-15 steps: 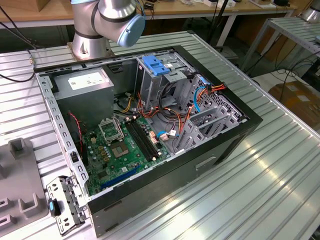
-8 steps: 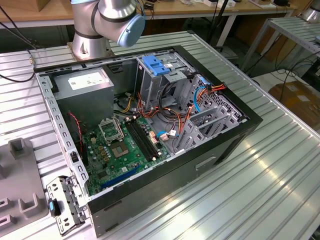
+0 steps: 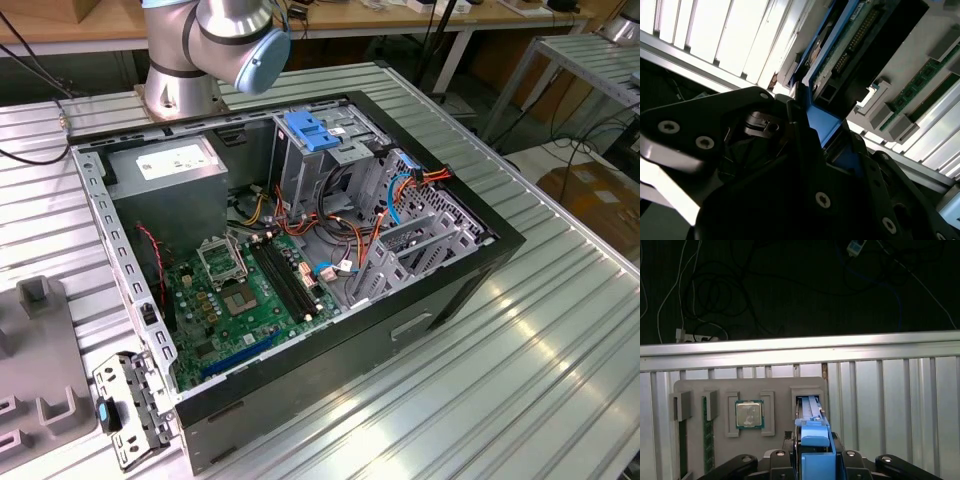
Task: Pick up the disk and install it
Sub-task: 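Pick up the disk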
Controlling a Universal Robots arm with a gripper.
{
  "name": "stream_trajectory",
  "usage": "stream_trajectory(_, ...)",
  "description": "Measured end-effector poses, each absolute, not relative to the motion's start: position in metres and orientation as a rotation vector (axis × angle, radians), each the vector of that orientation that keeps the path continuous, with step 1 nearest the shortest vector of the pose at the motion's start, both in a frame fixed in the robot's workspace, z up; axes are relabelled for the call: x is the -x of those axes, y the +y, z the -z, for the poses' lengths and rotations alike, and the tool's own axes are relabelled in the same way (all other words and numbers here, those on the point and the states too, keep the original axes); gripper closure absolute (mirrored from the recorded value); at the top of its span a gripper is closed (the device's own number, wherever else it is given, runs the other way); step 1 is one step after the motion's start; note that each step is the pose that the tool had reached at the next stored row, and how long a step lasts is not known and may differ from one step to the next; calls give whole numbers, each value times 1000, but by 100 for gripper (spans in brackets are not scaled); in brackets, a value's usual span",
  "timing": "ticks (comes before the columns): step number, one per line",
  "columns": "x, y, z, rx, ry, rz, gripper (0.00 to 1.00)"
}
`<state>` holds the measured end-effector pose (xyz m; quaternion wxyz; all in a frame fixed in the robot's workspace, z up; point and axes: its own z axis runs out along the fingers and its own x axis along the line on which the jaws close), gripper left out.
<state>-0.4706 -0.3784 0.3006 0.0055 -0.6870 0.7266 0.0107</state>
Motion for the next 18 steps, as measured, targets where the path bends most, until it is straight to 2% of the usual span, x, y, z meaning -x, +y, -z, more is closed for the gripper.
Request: stream_trajectory(18,471,-378,-298,2165,2261,-33,63)
